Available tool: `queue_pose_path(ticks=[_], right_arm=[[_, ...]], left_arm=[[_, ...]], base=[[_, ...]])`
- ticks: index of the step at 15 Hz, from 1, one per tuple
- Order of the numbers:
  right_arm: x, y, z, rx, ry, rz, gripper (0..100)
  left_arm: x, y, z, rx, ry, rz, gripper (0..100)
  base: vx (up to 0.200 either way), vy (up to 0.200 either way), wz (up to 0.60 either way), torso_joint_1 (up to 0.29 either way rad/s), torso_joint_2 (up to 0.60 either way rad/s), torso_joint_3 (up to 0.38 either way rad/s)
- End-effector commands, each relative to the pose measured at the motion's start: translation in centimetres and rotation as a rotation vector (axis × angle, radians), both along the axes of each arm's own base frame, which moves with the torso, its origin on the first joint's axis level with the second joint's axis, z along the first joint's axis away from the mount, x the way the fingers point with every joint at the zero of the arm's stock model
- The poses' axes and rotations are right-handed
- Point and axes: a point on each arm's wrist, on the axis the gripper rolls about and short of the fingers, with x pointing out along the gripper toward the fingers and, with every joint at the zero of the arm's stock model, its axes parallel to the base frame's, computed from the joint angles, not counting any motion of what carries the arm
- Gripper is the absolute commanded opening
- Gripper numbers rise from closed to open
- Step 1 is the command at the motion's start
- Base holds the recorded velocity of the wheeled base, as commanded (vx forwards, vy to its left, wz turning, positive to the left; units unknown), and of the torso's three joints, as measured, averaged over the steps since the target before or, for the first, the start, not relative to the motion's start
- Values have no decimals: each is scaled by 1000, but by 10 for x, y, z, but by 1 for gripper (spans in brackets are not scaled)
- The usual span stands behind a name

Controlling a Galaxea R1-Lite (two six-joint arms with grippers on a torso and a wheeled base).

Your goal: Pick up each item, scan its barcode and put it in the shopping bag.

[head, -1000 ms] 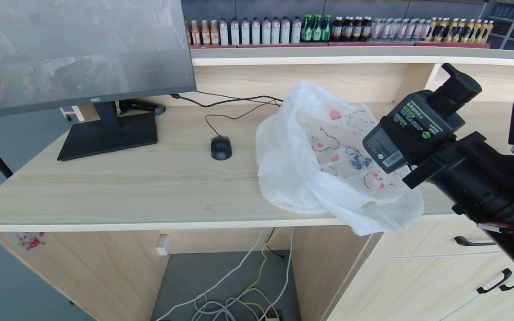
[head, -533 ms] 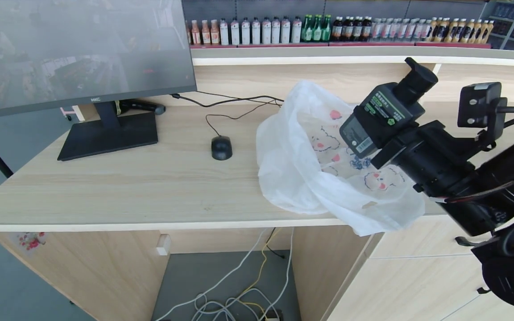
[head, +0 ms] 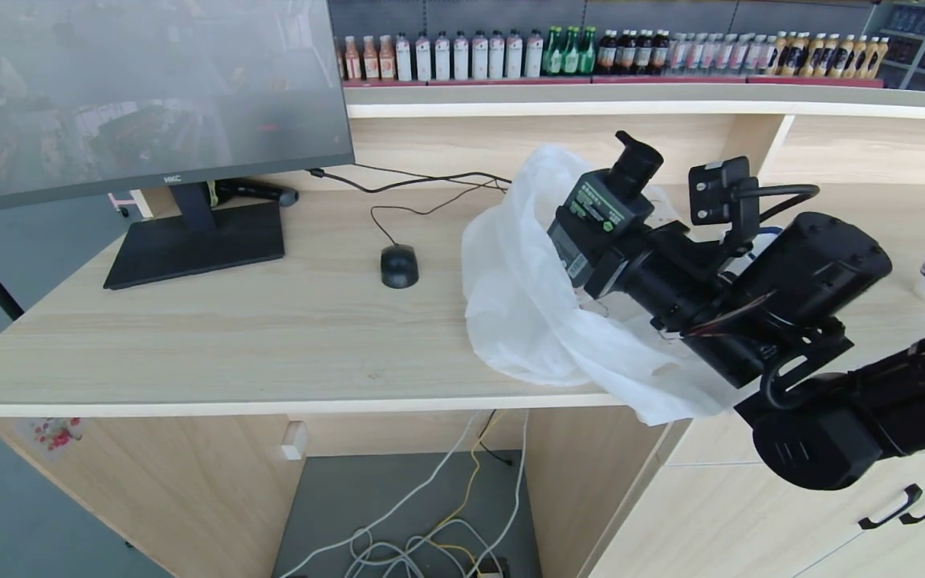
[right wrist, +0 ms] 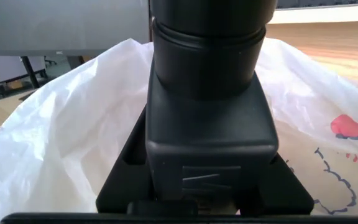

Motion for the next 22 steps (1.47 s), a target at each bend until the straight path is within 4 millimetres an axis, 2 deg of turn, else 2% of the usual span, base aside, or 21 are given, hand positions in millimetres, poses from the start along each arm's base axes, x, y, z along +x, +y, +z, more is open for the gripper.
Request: queue_pose_path(ticks=[1, 4, 7, 16, 22], right_arm=[[8, 14, -18, -27, 33, 19, 0], [5, 34, -26, -41, 18, 6, 0], [13, 42, -31, -33, 19, -8, 0], [22, 40, -62, -41, 82, -14, 0], [23, 41, -67, -48, 92, -14, 0]], left_arm=[[0, 0, 0, -1, 0, 1, 100], [0, 0, 0, -1, 0, -1, 100], [0, 0, 0, -1, 0, 1, 100], [0, 0, 0, 1, 0, 1, 100], [0, 0, 0, -1, 0, 1, 100]], base=[[0, 0, 0, 0, 0, 0], [0, 0, 0, 0, 0, 0], [0, 0, 0, 0, 0, 0], [0, 0, 0, 0, 0, 0], [0, 0, 0, 0, 0, 0]])
